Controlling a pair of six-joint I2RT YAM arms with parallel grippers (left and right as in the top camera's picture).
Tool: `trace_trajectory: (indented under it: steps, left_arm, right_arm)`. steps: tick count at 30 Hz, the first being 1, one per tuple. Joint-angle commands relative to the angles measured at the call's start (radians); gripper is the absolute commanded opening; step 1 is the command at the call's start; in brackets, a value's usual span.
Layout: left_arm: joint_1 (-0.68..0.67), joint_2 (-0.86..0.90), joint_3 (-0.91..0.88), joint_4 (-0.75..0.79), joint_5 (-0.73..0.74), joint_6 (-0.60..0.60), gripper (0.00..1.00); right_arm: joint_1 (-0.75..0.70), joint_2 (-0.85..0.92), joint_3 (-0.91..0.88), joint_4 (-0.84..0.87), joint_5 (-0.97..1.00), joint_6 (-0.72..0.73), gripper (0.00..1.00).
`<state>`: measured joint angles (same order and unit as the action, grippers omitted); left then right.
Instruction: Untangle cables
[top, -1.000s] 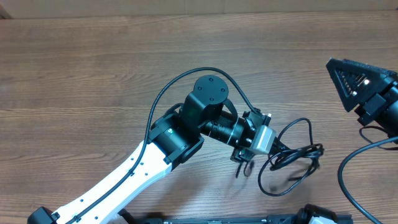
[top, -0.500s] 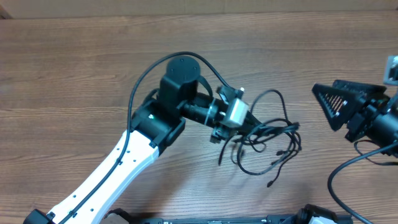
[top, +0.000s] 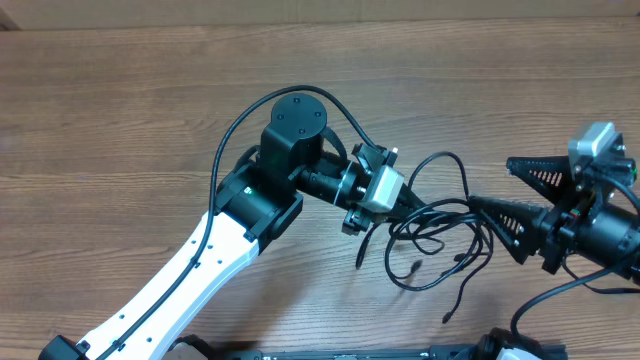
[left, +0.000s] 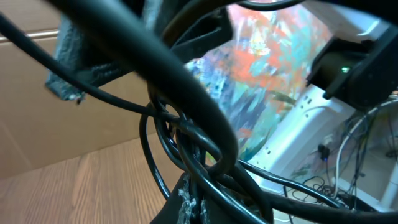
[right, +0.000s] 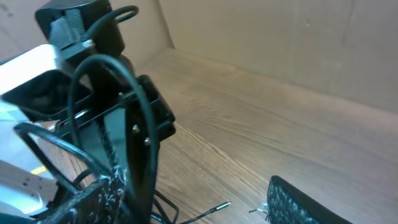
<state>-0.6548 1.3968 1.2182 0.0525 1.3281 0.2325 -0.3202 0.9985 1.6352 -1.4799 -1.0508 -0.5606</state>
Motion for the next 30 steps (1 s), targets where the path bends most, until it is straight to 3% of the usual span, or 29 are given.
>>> trace_trajectory:
  steps: [1, 6, 11, 17, 20, 22, 26, 30]
  left_arm:
    - [-0.002, -0.018, 0.002, 0.008, -0.054, -0.032, 0.04]
    - [-0.002, -0.018, 0.002, 0.008, -0.058, -0.031, 0.04]
    - [-0.01, -0.018, 0.002, 0.032, -0.055, -0.04, 0.04]
    - [-0.103, -0.018, 0.002, 0.106, -0.11, -0.065, 0.04]
    - [-0.149, -0.016, 0.002, 0.105, -0.135, -0.064, 0.04]
    - [-0.151, -0.016, 0.002, 0.098, -0.135, -0.061, 0.04]
    - [-0.151, -0.016, 0.002, 0.09, -0.135, -0.061, 0.04]
    - [-0.151, -0.016, 0.002, 0.09, -0.18, -0.061, 0.04]
  right_arm:
    - [-0.001, -0.004, 0.002, 0.0, -0.032, -0.055, 0.73]
    - [-0.001, -0.004, 0.002, -0.03, -0.101, -0.111, 0.73]
    - [-0.001, -0.004, 0.002, -0.057, -0.122, -0.126, 0.81]
    - [-0.001, -0.004, 0.002, -0.058, -0.121, -0.13, 0.82]
    - [-0.001, -0.004, 0.002, -0.04, -0.117, -0.129, 0.62]
    - [-0.001, -0.004, 0.002, -0.032, -0.117, -0.129, 0.36]
    - [-0.001, -0.004, 0.002, -0.033, -0.114, -0.128, 0.04]
    - [-0.001, -0.004, 0.002, -0.045, -0.106, -0.125, 0.04]
